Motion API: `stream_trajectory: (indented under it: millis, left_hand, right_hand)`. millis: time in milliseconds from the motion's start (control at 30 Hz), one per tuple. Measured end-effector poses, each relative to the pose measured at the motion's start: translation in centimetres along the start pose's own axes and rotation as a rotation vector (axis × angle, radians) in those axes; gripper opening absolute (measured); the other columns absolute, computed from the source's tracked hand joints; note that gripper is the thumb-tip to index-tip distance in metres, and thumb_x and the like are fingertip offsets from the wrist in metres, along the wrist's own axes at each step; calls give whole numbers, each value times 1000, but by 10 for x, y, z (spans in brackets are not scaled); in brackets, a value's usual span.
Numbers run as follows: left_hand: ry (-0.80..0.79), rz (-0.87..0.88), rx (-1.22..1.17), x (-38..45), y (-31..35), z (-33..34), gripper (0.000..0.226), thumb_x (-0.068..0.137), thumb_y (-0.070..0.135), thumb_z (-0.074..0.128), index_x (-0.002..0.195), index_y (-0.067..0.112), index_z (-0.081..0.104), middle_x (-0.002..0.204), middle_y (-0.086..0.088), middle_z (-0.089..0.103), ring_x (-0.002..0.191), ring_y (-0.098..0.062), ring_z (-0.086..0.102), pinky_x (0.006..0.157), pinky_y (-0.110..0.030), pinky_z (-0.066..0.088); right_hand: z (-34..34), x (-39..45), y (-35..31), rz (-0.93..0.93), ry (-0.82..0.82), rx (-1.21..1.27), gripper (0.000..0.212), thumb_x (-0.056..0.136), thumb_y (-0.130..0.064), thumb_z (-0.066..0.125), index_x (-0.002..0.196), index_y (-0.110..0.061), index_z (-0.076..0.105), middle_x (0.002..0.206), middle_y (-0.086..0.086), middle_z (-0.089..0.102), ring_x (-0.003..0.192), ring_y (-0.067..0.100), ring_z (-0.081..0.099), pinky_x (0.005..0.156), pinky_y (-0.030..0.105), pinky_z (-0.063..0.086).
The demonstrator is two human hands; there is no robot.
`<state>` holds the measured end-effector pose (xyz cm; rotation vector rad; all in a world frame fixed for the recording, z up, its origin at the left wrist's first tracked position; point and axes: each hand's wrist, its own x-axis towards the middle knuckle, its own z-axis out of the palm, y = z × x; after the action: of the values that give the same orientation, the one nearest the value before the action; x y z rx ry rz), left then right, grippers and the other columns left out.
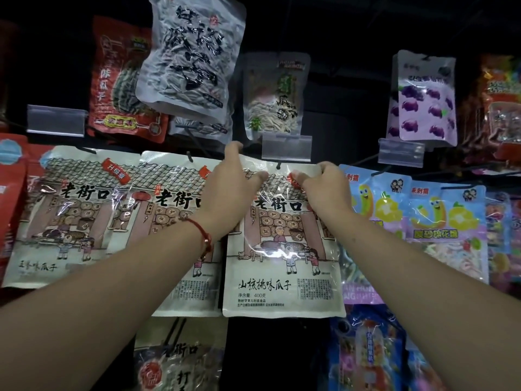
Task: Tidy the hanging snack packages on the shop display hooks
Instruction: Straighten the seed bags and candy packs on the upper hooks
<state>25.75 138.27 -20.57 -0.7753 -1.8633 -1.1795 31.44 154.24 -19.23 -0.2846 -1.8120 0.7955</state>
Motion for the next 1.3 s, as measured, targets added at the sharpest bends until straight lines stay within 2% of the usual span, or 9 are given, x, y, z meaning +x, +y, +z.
stream_trajectory:
  millis: [100, 167, 267, 400, 567, 800, 933, 1067, 1300]
  left_hand:
    - [26, 167, 277, -18, -8, -2, 73, 94, 47, 61, 153, 23, 24, 146, -10, 38, 126, -25, 46, 97, -33, 41]
    - [-35, 249, 440, -35, -13, -8, 70, 96, 53, 53, 154, 26, 24, 161, -11, 15, 144, -30, 25, 117, -42, 24]
    - [-276, 345, 521, -68, -21, -17, 72, 97, 66, 33, 158, 36, 7, 165, -3, -18, 153, -26, -7, 115, -40, -10]
    - [-515, 405, 650, -111, -27, -29, 90, 81, 91, 14, 149, 48, -26, 154, -3, -45, 142, -28, -37, 114, -49, -22]
    - [-494, 492, 817, -122, -38, -10, 98, 81, 90, 22, 146, 44, -35, 155, -8, -42, 144, -41, -32, 110, -56, -26]
    - [-445, 494, 915, -106, -37, 9, 108, 79, 88, 37, 150, 40, -29, 162, -14, -28, 147, -49, -20, 118, -66, -7]
    - [-470, 477, 960, -103, -28, 13, 113, 78, 86, 44, 149, 40, -31, 161, -16, -29, 146, -52, -18, 115, -68, -9]
    - [-503, 537, 976, -101, -25, 13, 111, 81, 83, 46, 150, 39, -29, 160, -20, -30, 145, -55, -17, 116, -68, -8]
    - [-566, 622, 975, -91, -24, 24, 114, 74, 89, 44, 149, 42, -27, 158, -13, -36, 145, -53, -21, 117, -68, -6]
  right_hand:
    - [-5, -9, 2, -95, 7, -44, 51, 91, -42, 69, 130, -17, 48, 114, 1, 61, 91, 16, 58, 64, 25, 41]
    - [-9, -17, 3, -162, -5, -97, 63, 92, -39, 67, 143, -18, 38, 132, 4, 51, 110, 20, 54, 80, 25, 40]
    - [-17, -43, 3, -237, -108, -254, 87, 90, -41, 69, 156, -20, 17, 151, 5, 31, 133, 25, 40, 101, 34, 38]
    - [-33, -97, 26, -135, -382, -348, 114, 82, -60, 68, 156, -33, -14, 166, -7, -10, 153, 24, 6, 118, 51, 20]
    - [-36, -120, 52, -142, -498, -392, 124, 76, -56, 77, 151, -46, -22, 165, -8, -10, 149, 26, 24, 113, 48, 34]
    - [-29, -111, 52, -175, -500, -395, 120, 81, -47, 76, 153, -43, -20, 166, -2, -1, 149, 29, 25, 114, 48, 31]
    - [-33, -110, 53, -169, -516, -392, 118, 84, -45, 75, 154, -41, -19, 166, 1, 2, 148, 28, 26, 114, 45, 31]
    - [-32, -110, 56, -132, -505, -321, 119, 81, -42, 79, 155, -43, -14, 160, 1, 18, 142, 24, 35, 109, 43, 36]
    - [-43, -105, 63, -95, -552, -307, 116, 83, -43, 77, 151, -51, -17, 157, 0, 28, 137, 22, 43, 109, 44, 39]
